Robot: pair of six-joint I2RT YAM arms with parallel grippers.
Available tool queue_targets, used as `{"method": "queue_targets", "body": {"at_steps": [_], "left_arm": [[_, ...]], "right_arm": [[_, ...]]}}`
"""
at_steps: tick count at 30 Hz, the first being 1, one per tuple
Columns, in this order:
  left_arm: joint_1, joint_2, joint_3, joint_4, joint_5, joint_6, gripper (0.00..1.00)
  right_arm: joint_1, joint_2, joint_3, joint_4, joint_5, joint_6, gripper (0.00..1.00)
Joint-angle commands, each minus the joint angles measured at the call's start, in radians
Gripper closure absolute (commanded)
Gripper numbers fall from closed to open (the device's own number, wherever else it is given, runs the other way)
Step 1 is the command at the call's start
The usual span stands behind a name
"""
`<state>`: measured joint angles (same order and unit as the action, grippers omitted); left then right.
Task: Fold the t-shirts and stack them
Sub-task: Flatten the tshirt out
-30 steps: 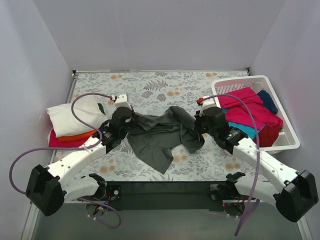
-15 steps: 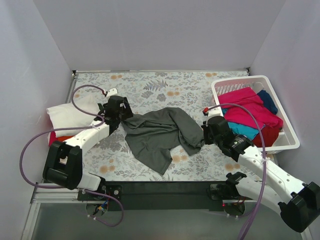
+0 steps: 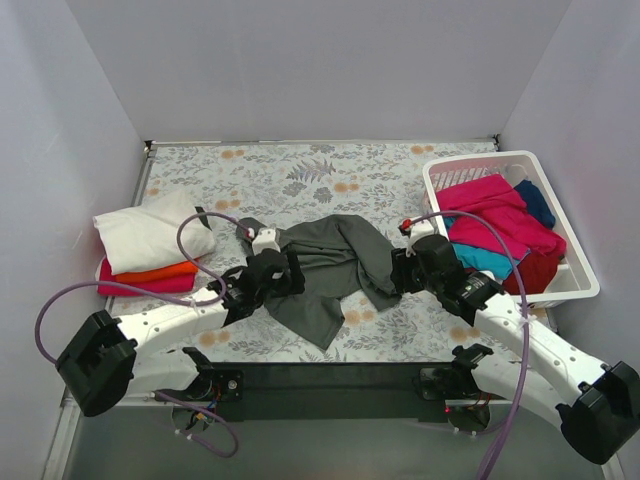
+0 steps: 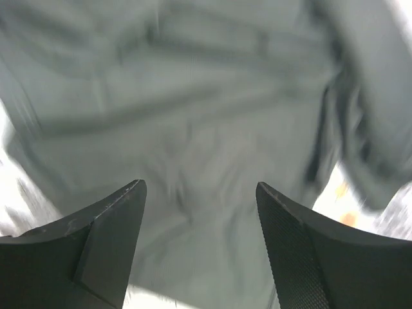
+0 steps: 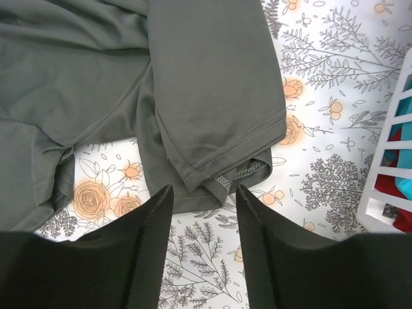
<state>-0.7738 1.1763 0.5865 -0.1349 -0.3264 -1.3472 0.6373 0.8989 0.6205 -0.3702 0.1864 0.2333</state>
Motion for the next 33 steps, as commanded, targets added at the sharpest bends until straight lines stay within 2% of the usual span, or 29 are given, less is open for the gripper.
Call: {"method": "queue_targets", "body": {"at_steps": [1, 2, 5, 8, 13, 19, 25, 28, 33], "left_arm": [[-0.108, -0.029, -0.042, -0.091, -0.091, -0.182, 0.37], [-0.177, -0.030, -0.039, -0.129, -0.106, -0.206, 0.37], [-0.286, -0.015, -0.013, -0.186, -0.152, -0.275, 0.38], [-0.315, 0.017, -0.019, -0.219, -0.129, -0.306, 0.37], [-0.312, 0.103, -0.070, -0.128, -0.109, -0.311, 0.32], [-0.240, 0.187, -0.109, -0.040, -0.070, -0.265, 0.30], [-0.076, 0.213, -0.131, 0.064, 0.004, -0.175, 0.30], [-0.026, 0.244, -0.096, 0.092, 0.020, -0.101, 0.29], [0.140, 0.324, -0.041, 0.172, 0.081, 0.012, 0.28]], "right_arm": [[0.007, 0.005, -0.016, 0.054, -0.021, 0.008, 0.59], [0.007, 0.009, -0.013, 0.056, -0.018, 0.009, 0.58], [0.007, 0.021, -0.013, 0.071, -0.013, 0.006, 0.53], [0.007, 0.043, -0.016, 0.100, -0.018, 0.008, 0.49], [0.005, 0.135, -0.021, 0.208, -0.065, 0.015, 0.48], [0.005, 0.259, -0.021, 0.295, -0.142, 0.018, 0.48], [0.005, 0.399, 0.030, 0.323, -0.120, 0.026, 0.48], [0.004, 0.497, 0.070, 0.327, -0.110, 0.029, 0.48], [-0.044, 0.667, 0.177, 0.326, -0.096, 0.018, 0.48]]}}
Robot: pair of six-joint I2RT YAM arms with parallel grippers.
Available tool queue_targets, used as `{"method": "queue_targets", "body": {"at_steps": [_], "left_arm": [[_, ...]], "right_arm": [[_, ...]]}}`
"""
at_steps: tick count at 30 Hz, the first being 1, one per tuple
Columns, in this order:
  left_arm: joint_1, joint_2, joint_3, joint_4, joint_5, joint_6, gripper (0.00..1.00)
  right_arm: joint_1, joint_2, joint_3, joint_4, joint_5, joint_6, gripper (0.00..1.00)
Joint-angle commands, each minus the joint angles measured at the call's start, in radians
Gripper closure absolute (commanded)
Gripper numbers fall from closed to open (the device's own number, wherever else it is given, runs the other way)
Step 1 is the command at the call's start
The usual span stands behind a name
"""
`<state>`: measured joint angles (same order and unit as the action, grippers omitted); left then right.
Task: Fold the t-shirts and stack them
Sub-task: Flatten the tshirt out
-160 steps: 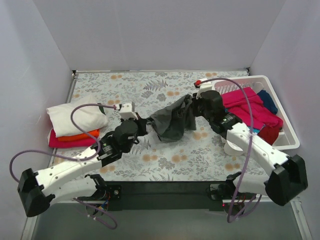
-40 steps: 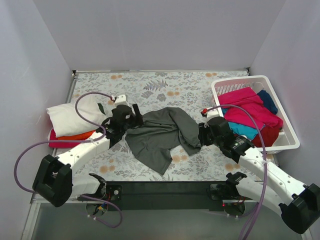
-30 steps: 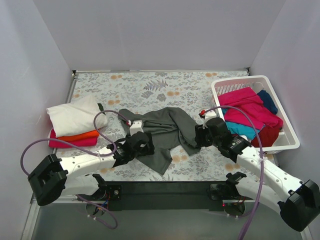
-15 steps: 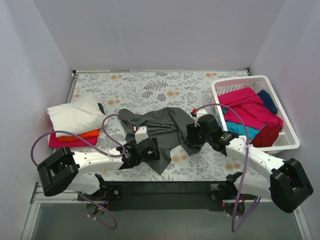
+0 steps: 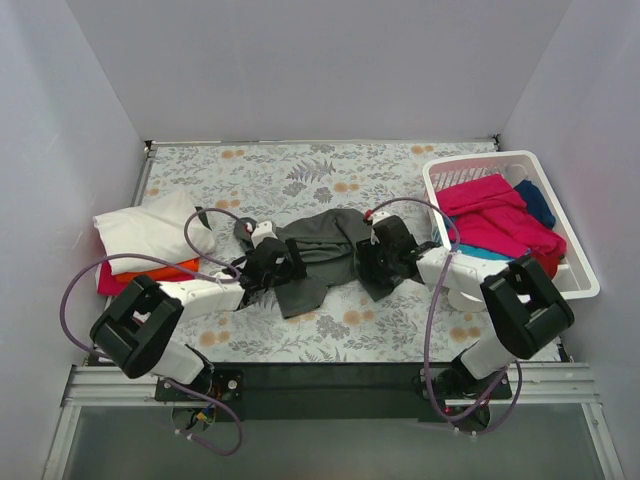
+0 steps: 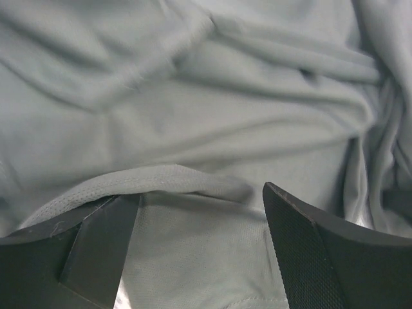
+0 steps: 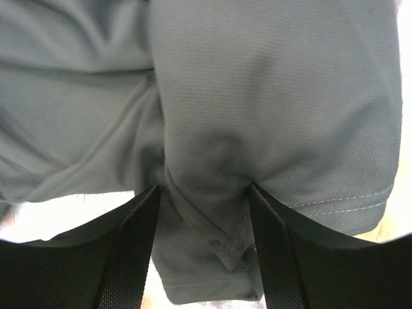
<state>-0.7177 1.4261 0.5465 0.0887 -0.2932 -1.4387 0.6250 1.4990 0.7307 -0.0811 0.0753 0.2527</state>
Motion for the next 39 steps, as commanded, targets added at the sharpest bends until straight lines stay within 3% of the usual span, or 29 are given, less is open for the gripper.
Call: {"method": "queue_targets", "body": {"at_steps": [1, 8, 15, 21, 31, 38, 39], "left_arm": [[0.110, 0.083, 0.022, -0.064, 0.040, 0.116, 0.28], [0.121, 0.056, 0.135, -0.127, 0.012, 0.164, 0.28], [-0.012, -0.183, 0.023, -0.246, -0.070, 0.029, 0.23], [-0.069, -0.271, -0.062, -0.342, -0.063, -0.109, 0.24], [-0.154, -0.194, -0.033, -0.414, -0.083, -0.193, 0.32], [-0.167, -0.144, -0.033, -0.402, -0.101, -0.209, 0.58], [-0.167, -0.145, -0.033, -0.403, -0.103, -0.207, 0.69]], "right_arm": [[-0.047, 0.087, 0.085, 0.037, 0.020, -0.004, 0.48], [-0.077, 0.165, 0.219, 0.027, 0.009, -0.030, 0.48], [-0.077, 0.057, 0.227, 0.029, 0.020, -0.049, 0.47], [-0.077, -0.011, 0.193, 0.029, -0.028, -0.041, 0.47], [-0.076, -0.132, 0.127, 0.030, -0.058, -0.033, 0.47], [-0.076, -0.163, 0.093, 0.027, -0.057, -0.030, 0.47], [-0.074, -0.166, 0.084, 0.027, -0.057, -0.029, 0.46]]}}
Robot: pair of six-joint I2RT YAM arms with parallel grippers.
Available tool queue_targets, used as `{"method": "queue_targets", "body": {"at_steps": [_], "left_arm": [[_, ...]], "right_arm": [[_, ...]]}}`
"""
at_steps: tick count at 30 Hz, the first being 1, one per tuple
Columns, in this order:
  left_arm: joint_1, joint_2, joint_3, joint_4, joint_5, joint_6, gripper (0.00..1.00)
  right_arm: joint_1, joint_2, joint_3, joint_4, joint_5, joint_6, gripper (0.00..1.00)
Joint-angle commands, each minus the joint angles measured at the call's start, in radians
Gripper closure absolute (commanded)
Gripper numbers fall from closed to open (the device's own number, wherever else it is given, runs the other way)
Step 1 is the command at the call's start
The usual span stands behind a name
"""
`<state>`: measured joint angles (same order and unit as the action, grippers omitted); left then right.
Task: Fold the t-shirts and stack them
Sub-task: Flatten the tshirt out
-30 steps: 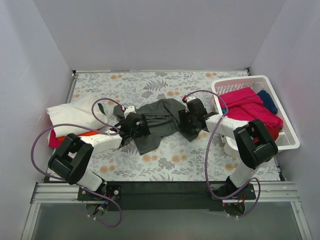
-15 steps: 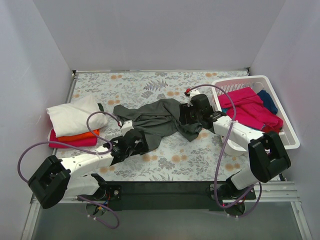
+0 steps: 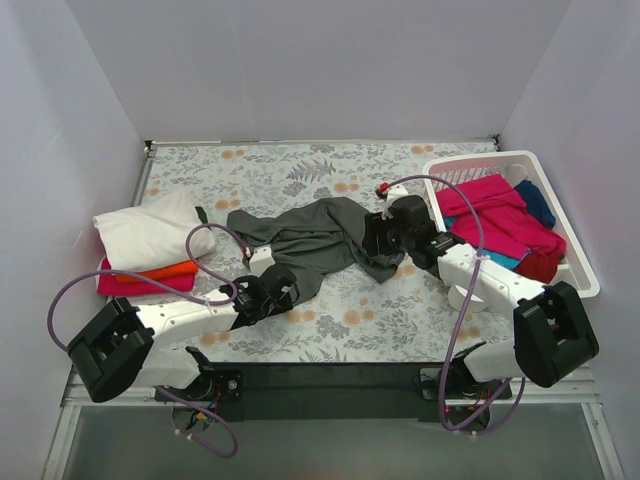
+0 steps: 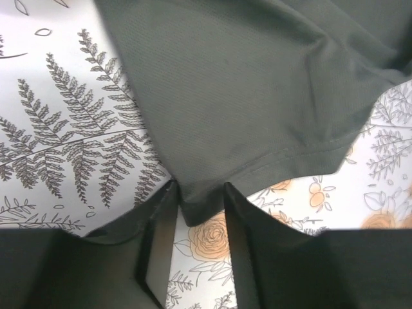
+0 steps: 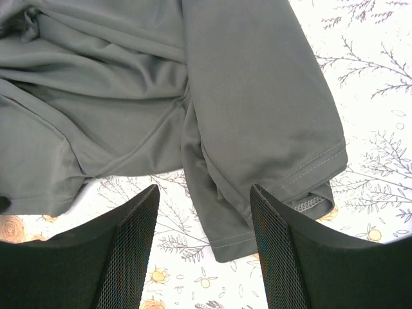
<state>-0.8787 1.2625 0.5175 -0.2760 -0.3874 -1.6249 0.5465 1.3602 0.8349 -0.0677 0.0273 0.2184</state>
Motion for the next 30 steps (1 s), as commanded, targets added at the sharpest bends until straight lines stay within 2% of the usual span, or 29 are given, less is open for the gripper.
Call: {"method": "queue_targets", "body": {"at_steps": [1, 4, 13, 27, 28, 30], "left_arm": [[-0.006, 0.018, -0.004, -0.038, -0.013, -0.021, 0.76], [-0.006, 0.015, -0.001, -0.037, -0.031, -0.018, 1.00], [0.029, -0.113, 0.073, -0.066, -0.107, 0.092, 1.00], [0.099, -0.186, 0.062, -0.069, -0.071, 0.161, 1.00], [0.103, -0.196, 0.061, -0.069, -0.070, 0.166, 1.00], [0.113, -0.206, 0.059, -0.069, -0.070, 0.172, 1.00]], "right_arm": [[0.006, -0.033, -0.026, 0.014, -0.010, 0.007, 0.46], [0.018, -0.038, -0.058, 0.014, -0.015, 0.010, 0.46], [0.050, -0.023, -0.195, 0.012, 0.045, 0.036, 0.47], [0.069, 0.143, -0.146, 0.020, 0.100, 0.032, 0.49], [0.070, 0.151, -0.146, 0.016, 0.118, 0.032, 0.50], [0.070, 0.166, -0.138, -0.007, 0.135, 0.032, 0.63]]}}
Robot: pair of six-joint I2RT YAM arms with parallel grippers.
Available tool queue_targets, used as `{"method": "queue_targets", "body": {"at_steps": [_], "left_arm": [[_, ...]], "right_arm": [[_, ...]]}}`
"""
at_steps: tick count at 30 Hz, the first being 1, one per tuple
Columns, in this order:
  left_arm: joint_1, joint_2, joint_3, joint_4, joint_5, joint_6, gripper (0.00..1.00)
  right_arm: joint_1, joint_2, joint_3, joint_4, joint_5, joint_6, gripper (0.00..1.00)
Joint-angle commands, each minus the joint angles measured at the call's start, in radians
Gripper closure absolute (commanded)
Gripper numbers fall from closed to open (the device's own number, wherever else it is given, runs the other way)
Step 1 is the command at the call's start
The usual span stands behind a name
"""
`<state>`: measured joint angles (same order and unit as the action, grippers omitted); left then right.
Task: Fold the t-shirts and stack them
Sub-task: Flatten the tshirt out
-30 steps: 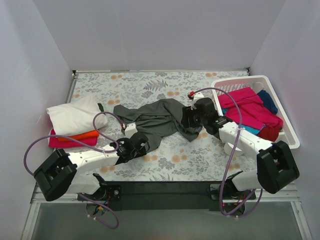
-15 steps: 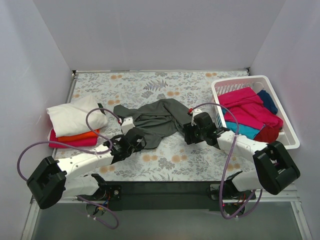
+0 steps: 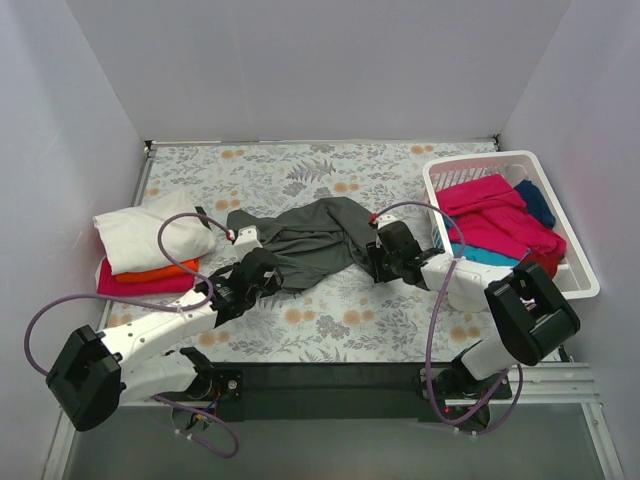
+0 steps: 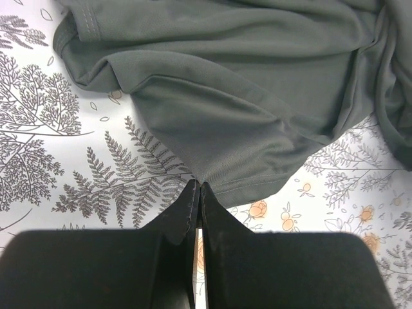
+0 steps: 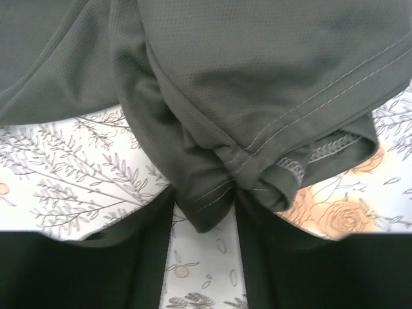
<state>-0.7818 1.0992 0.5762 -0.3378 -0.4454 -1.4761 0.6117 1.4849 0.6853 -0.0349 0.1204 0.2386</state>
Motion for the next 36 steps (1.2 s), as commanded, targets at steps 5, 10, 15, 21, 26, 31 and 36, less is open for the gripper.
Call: {"method": "queue_targets", "body": {"at_steps": [5, 10, 15, 21, 26, 31, 36], "left_arm": [[0.058, -0.082, 0.002, 0.005, 0.020, 0.069, 1.00], [0.170, -0.130, 0.068, 0.011, 0.043, 0.166, 1.00], [0.262, -0.193, 0.197, 0.009, 0.025, 0.214, 1.00], [0.314, -0.220, 0.307, -0.053, -0.062, 0.241, 1.00], [0.317, -0.283, 0.358, -0.115, -0.165, 0.246, 1.00], [0.319, -0.355, 0.431, -0.164, -0.199, 0.270, 1.00], [0.319, -0.313, 0.594, -0.170, -0.159, 0.345, 1.00]], "right_arm": [[0.014, 0.023, 0.028, -0.095, 0.102, 0.004, 0.99], [0.014, -0.132, 0.089, -0.228, 0.230, -0.033, 0.99], [0.013, -0.333, 0.219, -0.324, 0.352, -0.111, 0.99], [0.013, -0.454, 0.327, -0.451, 0.498, -0.153, 0.99], [0.013, -0.558, 0.410, -0.517, 0.579, -0.167, 0.99], [0.013, -0.646, 0.473, -0.566, 0.614, -0.174, 0.99], [0.013, -0.667, 0.571, -0.566, 0.595, -0.185, 0.99]]}}
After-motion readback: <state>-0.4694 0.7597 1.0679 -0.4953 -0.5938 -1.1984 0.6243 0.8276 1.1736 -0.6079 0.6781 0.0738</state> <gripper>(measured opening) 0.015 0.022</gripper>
